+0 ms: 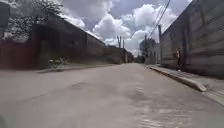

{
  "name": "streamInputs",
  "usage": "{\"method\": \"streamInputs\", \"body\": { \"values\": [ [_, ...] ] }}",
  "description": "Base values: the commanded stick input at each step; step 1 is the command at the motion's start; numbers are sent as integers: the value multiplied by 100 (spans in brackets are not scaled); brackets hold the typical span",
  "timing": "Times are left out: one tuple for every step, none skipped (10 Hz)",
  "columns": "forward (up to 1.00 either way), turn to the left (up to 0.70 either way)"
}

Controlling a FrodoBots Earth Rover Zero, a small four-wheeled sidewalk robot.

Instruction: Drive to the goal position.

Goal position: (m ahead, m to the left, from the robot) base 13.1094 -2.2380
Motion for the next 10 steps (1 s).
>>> {"method": "streamInputs", "body": {
  "values": [
    [100,0],
    [100,-40],
    [100,-40],
    [100,-40],
    [100,-40],
    [100,-40],
    [100,-40],
    [100,-40],
    [100,-39],
    [100,-35]
  ]
}}
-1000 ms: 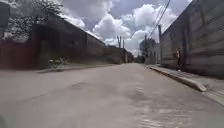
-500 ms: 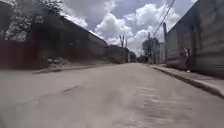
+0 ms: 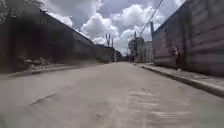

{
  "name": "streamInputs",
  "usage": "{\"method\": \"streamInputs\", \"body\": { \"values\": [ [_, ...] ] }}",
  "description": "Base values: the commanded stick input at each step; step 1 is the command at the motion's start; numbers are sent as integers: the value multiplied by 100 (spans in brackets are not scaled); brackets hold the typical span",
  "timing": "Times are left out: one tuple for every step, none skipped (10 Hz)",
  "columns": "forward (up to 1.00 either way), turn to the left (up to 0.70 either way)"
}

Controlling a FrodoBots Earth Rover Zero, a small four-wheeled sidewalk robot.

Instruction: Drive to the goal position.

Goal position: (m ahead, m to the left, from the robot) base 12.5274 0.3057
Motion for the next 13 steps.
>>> {"method": "streamInputs", "body": {
  "values": [
    [100,-13],
    [100,0],
    [100,0],
    [100,-11],
    [100,-31],
    [100,-38],
    [100,-38],
    [100,-38],
    [100,-38],
    [100,-38],
    [100,-38],
    [100,-33],
    [100,-10]
  ]
}}
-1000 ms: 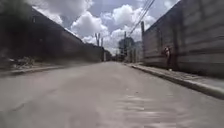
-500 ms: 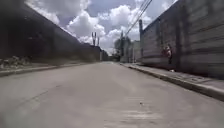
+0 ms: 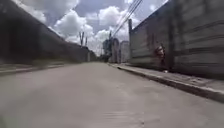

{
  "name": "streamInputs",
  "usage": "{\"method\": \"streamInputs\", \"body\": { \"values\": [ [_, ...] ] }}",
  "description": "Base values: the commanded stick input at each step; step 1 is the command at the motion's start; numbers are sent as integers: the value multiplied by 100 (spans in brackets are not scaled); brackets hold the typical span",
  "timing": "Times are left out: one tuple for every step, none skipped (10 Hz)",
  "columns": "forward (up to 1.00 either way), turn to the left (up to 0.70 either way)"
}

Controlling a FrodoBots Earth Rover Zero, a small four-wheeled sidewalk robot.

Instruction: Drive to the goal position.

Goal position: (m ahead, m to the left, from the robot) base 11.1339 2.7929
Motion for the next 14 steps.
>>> {"method": "streamInputs", "body": {
  "values": [
    [100,0],
    [100,-2],
    [100,-2],
    [100,-2],
    [100,-2],
    [100,-2],
    [100,0],
    [100,0],
    [100,0],
    [100,0],
    [100,0],
    [100,0],
    [100,0],
    [100,0]
  ]
}}
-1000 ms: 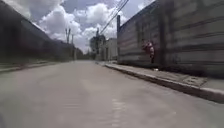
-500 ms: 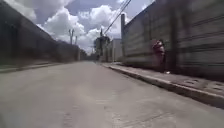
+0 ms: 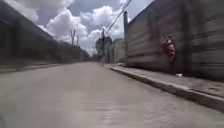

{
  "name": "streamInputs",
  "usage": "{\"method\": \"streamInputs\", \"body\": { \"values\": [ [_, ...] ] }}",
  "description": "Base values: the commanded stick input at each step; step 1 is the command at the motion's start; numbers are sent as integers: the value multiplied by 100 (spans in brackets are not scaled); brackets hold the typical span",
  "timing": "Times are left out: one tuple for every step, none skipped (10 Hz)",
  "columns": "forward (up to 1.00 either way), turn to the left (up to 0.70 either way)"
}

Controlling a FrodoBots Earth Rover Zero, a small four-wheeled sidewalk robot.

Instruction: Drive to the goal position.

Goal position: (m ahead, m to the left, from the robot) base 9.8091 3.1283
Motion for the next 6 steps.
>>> {"method": "streamInputs", "body": {
  "values": [
    [100,0],
    [100,0],
    [100,0],
    [100,0],
    [100,0],
    [100,0]
  ]
}}
